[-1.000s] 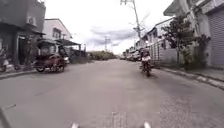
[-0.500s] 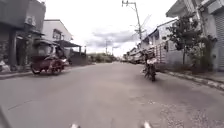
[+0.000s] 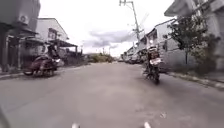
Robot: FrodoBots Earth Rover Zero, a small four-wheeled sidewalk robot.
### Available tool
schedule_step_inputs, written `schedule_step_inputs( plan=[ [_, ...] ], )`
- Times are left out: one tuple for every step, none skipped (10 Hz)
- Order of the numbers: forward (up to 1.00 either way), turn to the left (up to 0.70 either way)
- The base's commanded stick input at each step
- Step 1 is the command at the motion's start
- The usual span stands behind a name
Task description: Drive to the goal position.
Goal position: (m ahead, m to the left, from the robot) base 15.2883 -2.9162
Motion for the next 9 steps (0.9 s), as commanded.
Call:
schedule_step_inputs(
  plan=[
    [0.70,-0.21],
    [0.70,-0.33],
    [0.70,-0.30],
    [0.70,0.04],
    [0.70,0.00],
    [0.70,0.07],
    [0.70,0.05],
    [0.70,-0.08],
    [0.70,-0.19]
  ],
)
